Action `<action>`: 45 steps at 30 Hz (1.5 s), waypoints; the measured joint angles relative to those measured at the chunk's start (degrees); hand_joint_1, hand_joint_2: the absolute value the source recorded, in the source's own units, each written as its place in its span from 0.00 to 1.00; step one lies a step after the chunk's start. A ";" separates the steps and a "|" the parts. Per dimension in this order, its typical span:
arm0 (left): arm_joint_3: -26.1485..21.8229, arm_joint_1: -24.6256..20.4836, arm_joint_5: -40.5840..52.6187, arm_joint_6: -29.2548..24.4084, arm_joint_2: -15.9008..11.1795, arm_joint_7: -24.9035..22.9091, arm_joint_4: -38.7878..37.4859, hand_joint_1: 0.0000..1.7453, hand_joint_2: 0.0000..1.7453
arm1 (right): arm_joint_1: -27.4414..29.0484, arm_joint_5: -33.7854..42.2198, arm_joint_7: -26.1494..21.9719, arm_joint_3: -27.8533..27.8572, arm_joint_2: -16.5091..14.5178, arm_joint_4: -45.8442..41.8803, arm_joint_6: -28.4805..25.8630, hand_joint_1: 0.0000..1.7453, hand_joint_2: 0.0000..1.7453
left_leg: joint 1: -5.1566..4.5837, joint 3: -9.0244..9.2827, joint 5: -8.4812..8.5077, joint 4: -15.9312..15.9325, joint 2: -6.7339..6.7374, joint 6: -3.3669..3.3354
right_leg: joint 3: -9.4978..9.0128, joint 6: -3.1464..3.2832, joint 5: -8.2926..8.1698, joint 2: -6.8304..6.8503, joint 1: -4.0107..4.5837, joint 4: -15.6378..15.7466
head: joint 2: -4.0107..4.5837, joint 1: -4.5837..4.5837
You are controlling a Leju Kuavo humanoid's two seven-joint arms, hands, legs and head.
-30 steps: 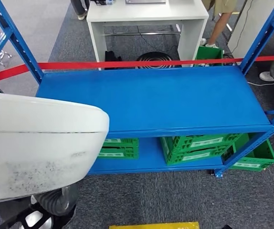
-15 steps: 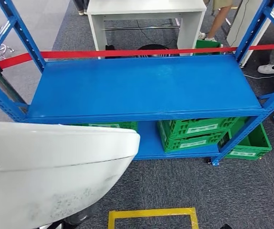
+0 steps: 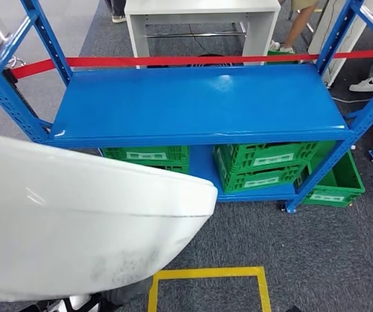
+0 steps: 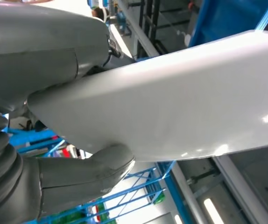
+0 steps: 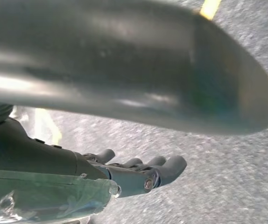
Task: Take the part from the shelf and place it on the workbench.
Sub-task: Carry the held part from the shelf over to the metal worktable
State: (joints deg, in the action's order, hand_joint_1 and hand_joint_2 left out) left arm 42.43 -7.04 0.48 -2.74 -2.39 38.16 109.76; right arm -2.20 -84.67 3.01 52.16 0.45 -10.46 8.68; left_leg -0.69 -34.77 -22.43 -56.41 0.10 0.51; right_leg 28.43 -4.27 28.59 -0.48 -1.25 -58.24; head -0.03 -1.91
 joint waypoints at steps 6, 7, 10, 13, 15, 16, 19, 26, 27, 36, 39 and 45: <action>0.26 0.22 0.00 -0.18 -0.18 0.00 -1.26 1.00 1.00 | 0.12 -0.45 -0.05 -0.02 -0.97 0.04 -1.17 0.00 0.00 | 0.23 -3.29 -7.17 -7.33 -0.03 1.54 | 3.11 3.27 -2.41 0.32 0.13 0.33 | 0.01 0.09; 0.31 0.22 0.02 -0.20 -0.21 0.00 -1.39 1.00 1.00 | 0.11 -0.46 -0.05 -0.02 -1.00 0.04 -1.24 0.00 0.00 | 0.25 -4.22 -9.59 -11.04 -0.03 1.60 | 3.90 3.44 -3.01 0.36 0.21 0.31 | 0.01 0.08; 0.44 0.17 0.01 -0.32 -0.39 0.00 -1.81 1.00 1.00 | 0.16 -0.91 -0.09 -0.05 -1.09 0.04 -1.76 0.00 0.00 | 0.20 -3.87 -9.46 -16.03 -0.03 1.18 | 6.27 3.51 -4.78 0.46 0.62 0.23 | 0.01 0.10; 0.62 -0.44 -0.22 -0.43 -0.58 0.00 -1.96 1.00 1.00 | 0.10 -2.33 1.08 -0.51 -1.08 0.04 -2.10 0.00 0.00 | -0.26 3.31 -5.88 -7.38 -0.03 -0.21 | 8.04 3.32 -6.43 0.44 1.00 0.16 | -0.01 0.09; 0.80 -1.27 -0.47 -0.38 -0.63 0.00 -2.00 1.00 1.00 | 0.07 -2.65 2.96 -0.95 -0.92 0.04 -1.22 0.00 0.00 | -0.61 7.63 -6.61 -0.84 -0.05 -0.82 | 8.76 2.86 -7.57 0.49 1.14 0.13 | -0.02 0.04; 0.88 -1.59 -0.62 -0.32 -0.65 0.00 -2.03 1.00 1.00 | 0.07 -2.27 3.90 -1.04 -0.82 0.04 -0.45 0.00 0.00 | -0.73 8.39 -6.85 0.80 -0.07 -0.93 | 9.05 2.54 -8.18 0.54 1.18 0.23 | -0.02 0.03; 0.99 -2.04 -0.99 -0.08 -0.70 0.00 -2.11 1.00 1.00 | 0.25 -0.45 5.89 -0.79 -0.59 0.05 1.91 0.00 0.00 | -0.45 7.34 -5.65 1.50 0.00 -1.55 | 10.00 1.53 -7.61 0.54 1.09 -0.39 | -0.02 -0.09; 1.36 -2.84 -1.33 0.26 -1.04 -0.05 -2.35 1.00 1.00 | 0.08 1.25 5.33 0.19 -0.50 0.06 3.92 0.00 0.00 | -0.27 2.25 -1.44 1.06 0.16 -1.92 | 10.67 0.08 -0.31 0.51 0.74 -15.11 | 0.00 -0.39; 1.44 -3.02 -1.38 0.35 -1.09 -0.06 -2.38 1.00 1.00 | -0.06 1.34 5.16 0.32 -0.49 0.06 3.93 0.00 0.00 | -0.22 1.41 -0.90 0.85 0.14 -1.72 | 8.07 0.02 -1.71 0.51 0.65 -11.98 | 0.01 -0.38; 2.17 -4.99 -1.55 1.22 -1.25 -0.37 -2.57 1.00 1.00 | -0.85 1.47 4.78 0.66 -0.54 0.05 3.88 0.00 0.00 | -0.29 -2.79 -2.95 -3.55 -0.08 0.74 | 2.95 3.20 -2.72 0.20 0.54 0.57 | -0.02 -0.10; 2.43 -5.37 -1.60 1.26 -1.33 -0.37 -2.57 1.00 1.00 | -0.82 1.46 4.78 0.72 -0.47 0.04 3.83 0.00 0.00 | -0.14 -5.05 -10.44 -13.81 -0.07 1.17 | 5.62 3.49 -4.74 0.24 0.60 0.53 | 0.00 0.01; 2.67 -6.04 -1.64 1.34 -1.43 -0.38 -2.56 1.00 1.00 | -0.82 1.46 4.77 0.93 -0.46 0.05 3.82 0.00 0.00 | -0.49 6.13 -6.31 -4.92 -0.09 -0.59 | 10.04 3.12 -8.73 0.28 1.13 0.43 | 0.01 -0.03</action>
State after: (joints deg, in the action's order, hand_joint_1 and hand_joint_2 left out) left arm 45.10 -13.08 -1.16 -1.40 -3.82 37.78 107.20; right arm -3.03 -83.21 7.77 53.09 -0.01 -10.41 12.50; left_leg -1.19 -28.64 -28.74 -61.33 0.00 -0.08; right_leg 38.47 -1.15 19.86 -0.19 -0.11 -57.81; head -0.02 -1.93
